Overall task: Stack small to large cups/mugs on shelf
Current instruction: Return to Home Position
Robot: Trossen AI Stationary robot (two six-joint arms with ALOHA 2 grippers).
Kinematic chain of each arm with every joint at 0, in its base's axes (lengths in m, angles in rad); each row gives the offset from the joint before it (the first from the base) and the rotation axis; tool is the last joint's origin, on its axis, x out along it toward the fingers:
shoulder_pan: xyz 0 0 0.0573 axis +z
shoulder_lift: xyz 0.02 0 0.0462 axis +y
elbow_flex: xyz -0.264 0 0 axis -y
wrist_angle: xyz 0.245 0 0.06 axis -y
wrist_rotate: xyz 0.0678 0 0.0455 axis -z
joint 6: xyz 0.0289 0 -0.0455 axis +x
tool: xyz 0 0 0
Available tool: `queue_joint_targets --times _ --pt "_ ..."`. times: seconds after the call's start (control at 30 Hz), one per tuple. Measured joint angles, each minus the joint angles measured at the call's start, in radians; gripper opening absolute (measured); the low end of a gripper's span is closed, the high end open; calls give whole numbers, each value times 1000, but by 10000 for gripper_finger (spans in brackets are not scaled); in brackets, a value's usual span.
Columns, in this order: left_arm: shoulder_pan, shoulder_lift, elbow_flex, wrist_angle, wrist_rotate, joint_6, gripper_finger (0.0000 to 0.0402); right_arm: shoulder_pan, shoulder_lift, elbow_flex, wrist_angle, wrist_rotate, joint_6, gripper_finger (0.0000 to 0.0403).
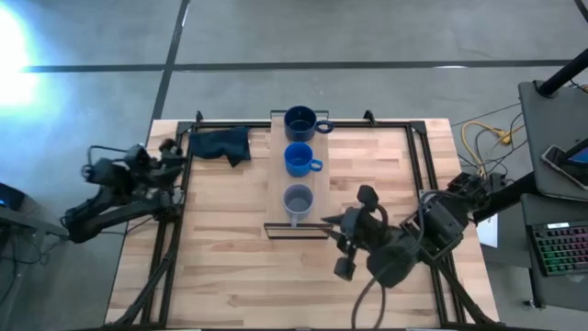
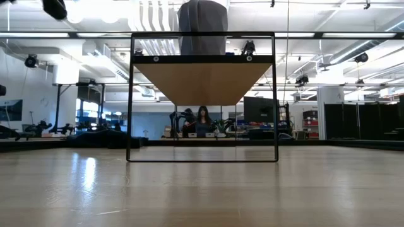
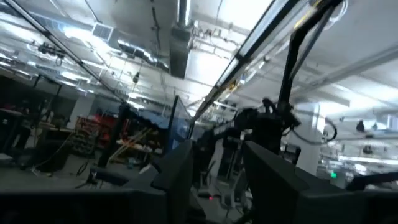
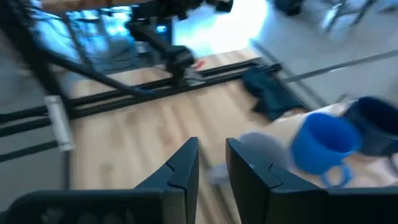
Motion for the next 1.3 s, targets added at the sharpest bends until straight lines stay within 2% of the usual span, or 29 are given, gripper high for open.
queue_joint_targets --times 0.1,0.23,0.3,0.4,0.47,0.53,0.63,0.7,0.83,0.93,1.07,1.2,1.3 --pt "-1 15 -80 103 11 34 130 -33 3 -7 -10 47 -41 75" --pt "1 32 -159 248 13 95 130 -84 -5 -7 11 35 -102 73" --pt "1 31 -177 242 40 93 130 -110 -19 -7 40 -14 -137 74" --pt "1 11 -181 244 100 54 130 -153 -39 -14 131 -143 -233 78" --pt "2 -9 -169 241 99 53 130 -178 -47 -17 192 -179 -304 80" --pt "3 -11 -134 201 28 76 130 -200 -58 -18 205 -184 -328 81" --pt "3 0 -12 -30 -148 124 130 -217 -97 -35 177 -186 -292 81" --pt "3 27 59 -144 -183 176 130 -218 -129 -78 191 -195 -286 81" --pt "3 60 122 -111 -149 247 130 -203 -209 -241 293 -206 -280 82" --pt "3 54 115 -89 -160 227 130 -203 -302 -436 474 -246 -292 82" --pt "3 42 13 78 -120 143 130 -204 -424 -715 789 -307 -355 82" --pt "3 48 -127 327 -114 99 130 -204 -539 -935 958 -323 -353 82" --pt "3 50 -191 391 -107 86 130 -203 -629 -1056 1059 -345 -359 82"
